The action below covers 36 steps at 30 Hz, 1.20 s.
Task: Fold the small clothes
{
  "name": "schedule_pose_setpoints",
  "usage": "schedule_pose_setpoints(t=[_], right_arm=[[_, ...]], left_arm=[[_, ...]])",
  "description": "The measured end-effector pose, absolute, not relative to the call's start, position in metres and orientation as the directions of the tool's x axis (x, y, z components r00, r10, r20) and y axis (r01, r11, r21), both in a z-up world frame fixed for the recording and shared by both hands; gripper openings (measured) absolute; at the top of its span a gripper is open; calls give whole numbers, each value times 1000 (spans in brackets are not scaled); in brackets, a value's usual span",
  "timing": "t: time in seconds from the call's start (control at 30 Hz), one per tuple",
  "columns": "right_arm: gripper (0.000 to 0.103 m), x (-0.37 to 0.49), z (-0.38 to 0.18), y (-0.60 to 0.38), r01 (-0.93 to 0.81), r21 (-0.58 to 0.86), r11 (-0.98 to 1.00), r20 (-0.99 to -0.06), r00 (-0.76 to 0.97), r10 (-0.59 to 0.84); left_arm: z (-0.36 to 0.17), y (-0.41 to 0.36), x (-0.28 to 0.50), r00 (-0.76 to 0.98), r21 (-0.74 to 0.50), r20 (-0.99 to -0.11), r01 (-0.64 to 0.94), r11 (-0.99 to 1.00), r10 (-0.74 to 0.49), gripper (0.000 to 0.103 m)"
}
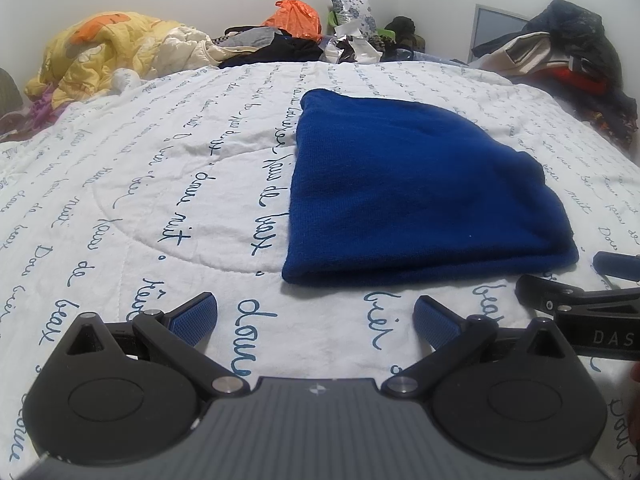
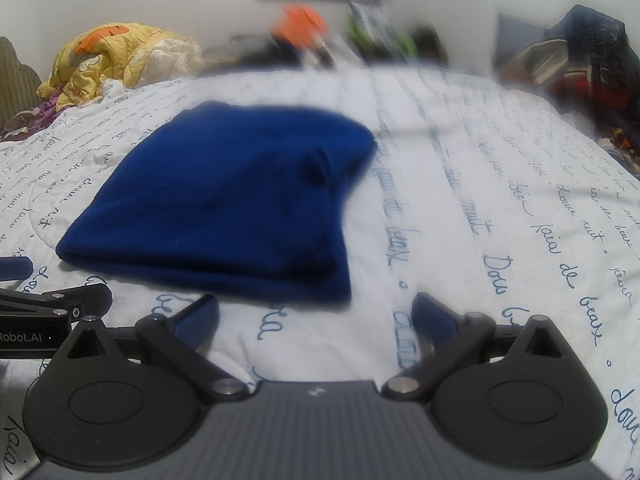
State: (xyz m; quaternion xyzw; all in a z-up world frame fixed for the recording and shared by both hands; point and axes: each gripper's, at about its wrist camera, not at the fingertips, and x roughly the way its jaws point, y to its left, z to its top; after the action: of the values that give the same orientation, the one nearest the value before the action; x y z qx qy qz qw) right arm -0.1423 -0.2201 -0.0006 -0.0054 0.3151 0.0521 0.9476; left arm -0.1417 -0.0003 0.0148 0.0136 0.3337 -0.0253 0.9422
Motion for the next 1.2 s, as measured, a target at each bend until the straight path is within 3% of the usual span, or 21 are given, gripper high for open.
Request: schedule_pose_setpoints(t=[0.53,0.63,1.2], right_arm=[[103,-142,6,-214,23,37,999,-642,767,6],[103,-144,1,-212,38,32,999,-605,796,-11],[103,-143,2,-213,36,31,999,-606,796,-10]], left_arm=[[16,-3,-139,769,15,-639,37,999,-19,103],[16,-3,-139,769,14,-639,34,999,-17,103],[17,-4,-140,769,16,-639,45,999,-25,103]])
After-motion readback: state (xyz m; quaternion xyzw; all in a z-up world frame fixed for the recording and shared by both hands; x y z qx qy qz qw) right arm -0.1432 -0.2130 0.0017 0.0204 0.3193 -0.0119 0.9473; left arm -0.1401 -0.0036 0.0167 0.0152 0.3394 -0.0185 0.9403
